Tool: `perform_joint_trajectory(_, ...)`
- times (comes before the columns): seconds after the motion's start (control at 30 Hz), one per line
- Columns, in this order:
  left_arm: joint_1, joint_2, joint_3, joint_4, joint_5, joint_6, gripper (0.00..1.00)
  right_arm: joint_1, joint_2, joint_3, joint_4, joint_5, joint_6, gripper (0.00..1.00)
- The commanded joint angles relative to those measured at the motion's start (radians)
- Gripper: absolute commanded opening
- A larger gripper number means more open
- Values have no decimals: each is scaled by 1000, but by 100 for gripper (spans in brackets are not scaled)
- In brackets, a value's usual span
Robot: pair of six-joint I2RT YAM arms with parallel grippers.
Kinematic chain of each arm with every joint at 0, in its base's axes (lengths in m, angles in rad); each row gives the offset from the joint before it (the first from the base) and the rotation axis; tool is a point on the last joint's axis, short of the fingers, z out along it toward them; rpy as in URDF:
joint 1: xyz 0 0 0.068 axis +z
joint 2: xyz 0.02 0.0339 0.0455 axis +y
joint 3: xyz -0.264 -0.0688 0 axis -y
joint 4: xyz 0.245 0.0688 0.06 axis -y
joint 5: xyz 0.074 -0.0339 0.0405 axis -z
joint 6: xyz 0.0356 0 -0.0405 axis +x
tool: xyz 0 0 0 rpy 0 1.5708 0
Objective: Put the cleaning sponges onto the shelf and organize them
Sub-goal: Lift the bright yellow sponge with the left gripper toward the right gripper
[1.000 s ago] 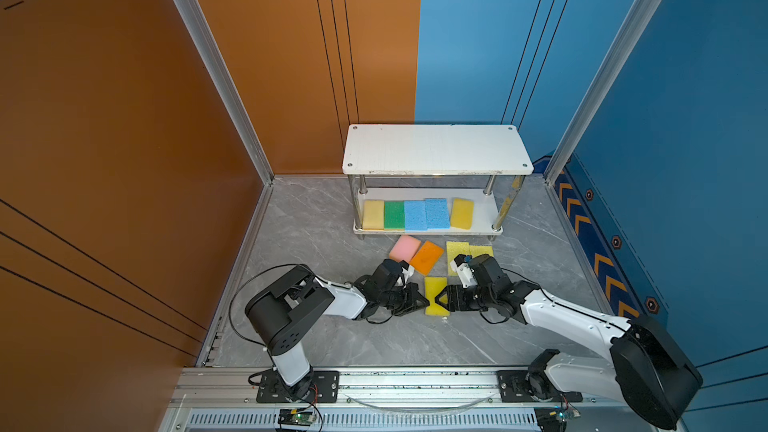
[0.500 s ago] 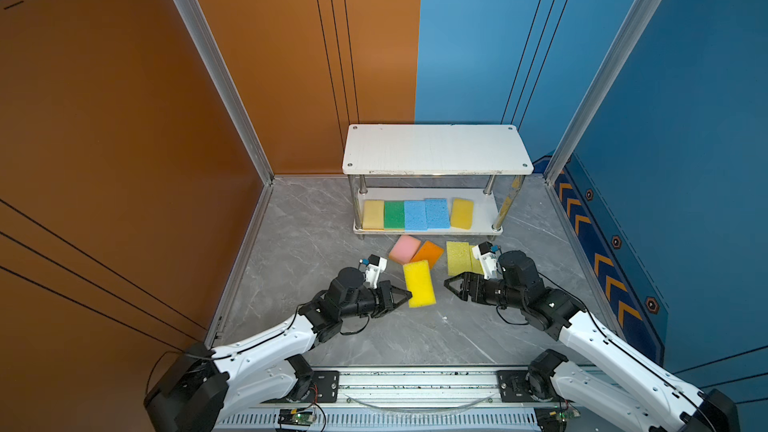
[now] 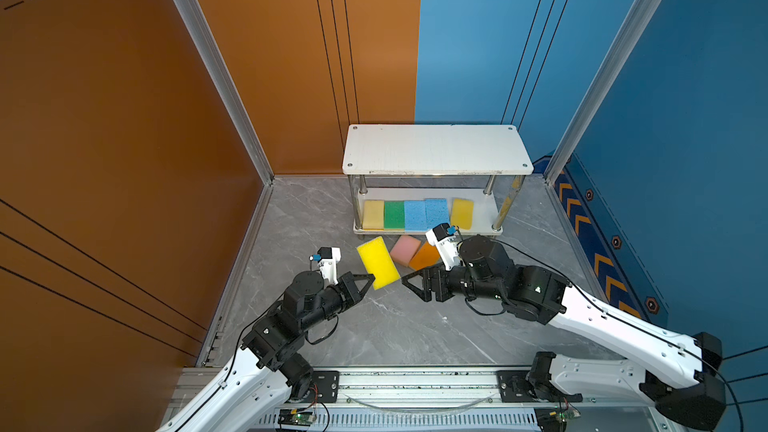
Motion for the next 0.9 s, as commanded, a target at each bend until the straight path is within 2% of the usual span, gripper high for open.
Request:
perform_joint_trajectory(0.0,26,-10,47,-68,17,37,0,33,88,90,-163,133,-115,74)
perform_joint_trajectory(0.2,69,-24,73,-91,66,37,0,74,203,219,-222,173,-178,66)
perform_joint_trajectory(0.4,96,-37,97,-110,99,34,0,83,274,291,-237,140,-200,62)
perform_joint_trajectory(0.87,117,-39,133,-109,137,19,0,47,313,322,-177,85,-188,52)
